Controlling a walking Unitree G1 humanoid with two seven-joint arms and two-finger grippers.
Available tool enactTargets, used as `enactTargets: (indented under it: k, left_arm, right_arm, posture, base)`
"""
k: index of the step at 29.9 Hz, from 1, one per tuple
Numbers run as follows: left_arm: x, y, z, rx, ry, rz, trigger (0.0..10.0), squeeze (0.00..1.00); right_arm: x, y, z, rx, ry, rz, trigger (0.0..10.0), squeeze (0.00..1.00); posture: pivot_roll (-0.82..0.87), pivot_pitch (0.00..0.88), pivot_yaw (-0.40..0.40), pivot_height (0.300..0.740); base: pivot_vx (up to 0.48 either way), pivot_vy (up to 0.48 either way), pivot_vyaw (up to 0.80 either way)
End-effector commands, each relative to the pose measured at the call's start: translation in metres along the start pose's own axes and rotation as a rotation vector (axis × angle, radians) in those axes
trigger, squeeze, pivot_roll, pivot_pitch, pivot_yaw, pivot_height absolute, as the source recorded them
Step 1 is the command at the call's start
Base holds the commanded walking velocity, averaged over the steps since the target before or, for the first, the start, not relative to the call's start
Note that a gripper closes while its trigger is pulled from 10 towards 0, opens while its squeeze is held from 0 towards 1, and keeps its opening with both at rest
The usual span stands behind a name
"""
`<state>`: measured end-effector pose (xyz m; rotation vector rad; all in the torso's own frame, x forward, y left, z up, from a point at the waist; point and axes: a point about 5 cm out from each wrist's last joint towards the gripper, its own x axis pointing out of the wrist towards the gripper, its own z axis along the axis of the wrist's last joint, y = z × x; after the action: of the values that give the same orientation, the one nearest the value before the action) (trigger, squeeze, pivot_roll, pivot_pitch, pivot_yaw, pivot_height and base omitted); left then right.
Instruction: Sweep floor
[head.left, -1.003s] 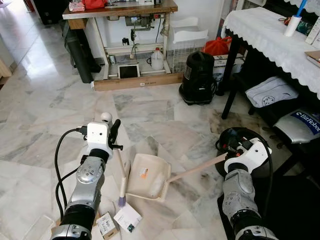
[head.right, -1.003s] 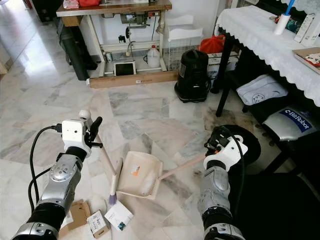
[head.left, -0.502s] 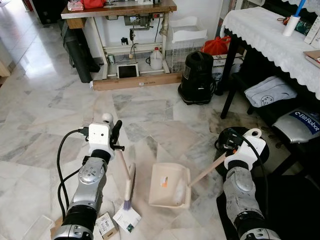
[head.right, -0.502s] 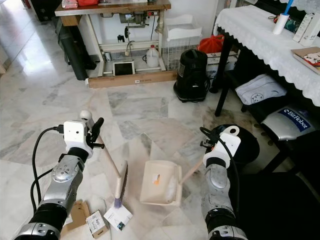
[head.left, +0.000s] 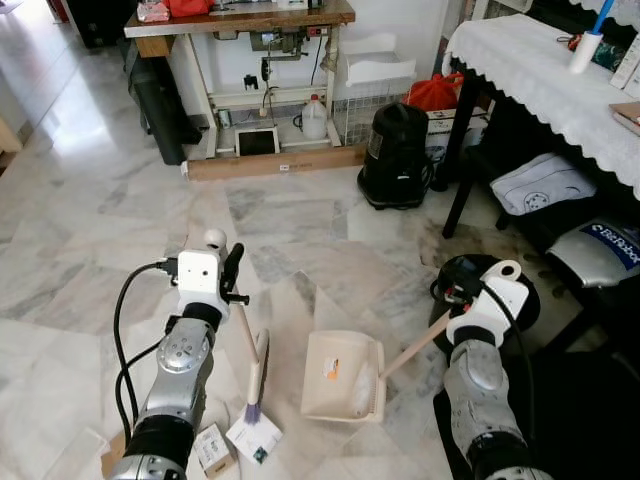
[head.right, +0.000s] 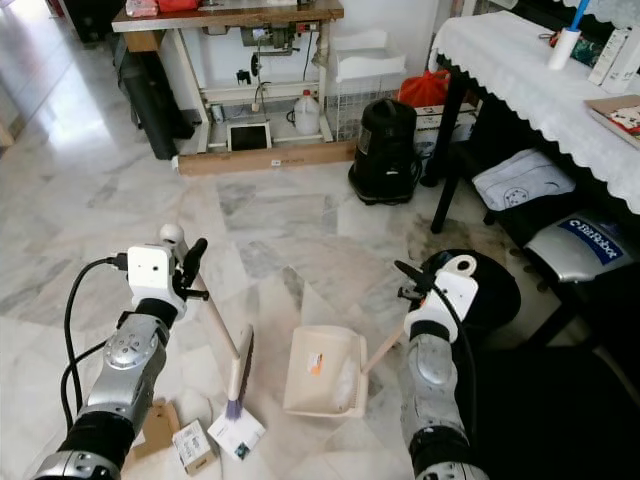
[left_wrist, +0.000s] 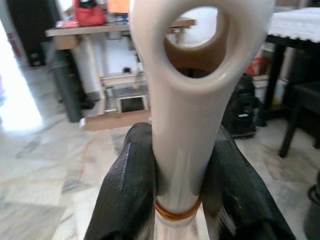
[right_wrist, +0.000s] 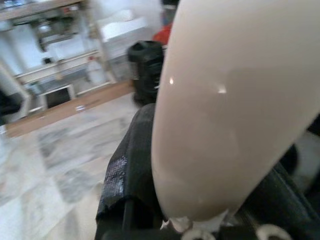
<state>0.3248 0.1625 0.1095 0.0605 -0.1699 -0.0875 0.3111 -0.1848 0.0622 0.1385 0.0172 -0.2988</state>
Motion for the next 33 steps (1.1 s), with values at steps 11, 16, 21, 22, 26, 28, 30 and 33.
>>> enactTargets:
  k: [11, 16, 21, 22, 26, 28, 30, 33]
  left_arm:
    - [0.0025, -0.0006, 0.0092, 0.019, -0.051, 0.0, 10.0, 0.0]
    - [0.0021, -0.0029, 0.0079, 0.018, -0.047, -0.009, 10.0, 0.0]
    - [0.0018, -0.003, 0.007, 0.02, -0.044, -0.01, 10.0, 0.0]
    - [0.0018, -0.003, 0.0069, 0.02, -0.043, -0.01, 10.0, 0.0]
    - [0.0029, -0.0033, 0.0072, 0.019, -0.044, -0.01, 10.0, 0.0]
    - [0.0031, -0.0034, 0.0073, 0.02, -0.045, -0.011, 10.0, 0.0]
    - [0.0032, -0.0034, 0.0074, 0.02, -0.045, -0.011, 10.0, 0.0]
    - [0.0034, -0.0035, 0.0074, 0.02, -0.045, -0.011, 10.0, 0.0]
  right_arm:
    - [0.0023, 0.0089, 0.0156, 0.025, -0.08, 0.031, 10.0, 0.0]
    - [0.0019, 0.0079, 0.0149, 0.023, -0.078, 0.032, 10.0, 0.0]
    - [0.0016, 0.009, 0.0146, 0.026, -0.076, 0.036, 10.0, 0.0]
    - [0.0015, 0.0093, 0.0145, 0.026, -0.075, 0.038, 10.0, 0.0]
    - [0.0017, 0.0096, 0.0144, 0.026, -0.074, 0.041, 10.0, 0.0]
    - [0.0018, 0.0095, 0.0146, 0.026, -0.074, 0.041, 10.0, 0.0]
    - [0.0019, 0.0096, 0.0148, 0.026, -0.075, 0.041, 10.0, 0.0]
    - [0.0019, 0.0097, 0.015, 0.027, -0.075, 0.041, 10.0, 0.0]
  posture:
    - [-0.04, 0.0, 0.015, 0.74]
    - [-0.04, 0.0, 0.016, 0.74]
    - [-0.05, 0.0, 0.015, 0.74]
    - [-0.05, 0.0, 0.015, 0.74]
    - [-0.05, 0.0, 0.015, 0.74]
    - [-0.05, 0.0, 0.015, 0.74]
    - [-0.05, 0.0, 0.015, 0.74]
    - [-0.05, 0.0, 0.016, 0.74]
  base:
    - [0.0, 0.0, 0.8]
    - [0.0, 0.0, 0.8]
    - [0.0, 0.0, 0.8]
    - [0.0, 0.0, 0.8]
    - [0.0, 0.0, 0.8]
    - [0.0, 0.0, 0.8]
    - [0.0, 0.0, 0.8]
    - [0.0, 0.0, 0.8]
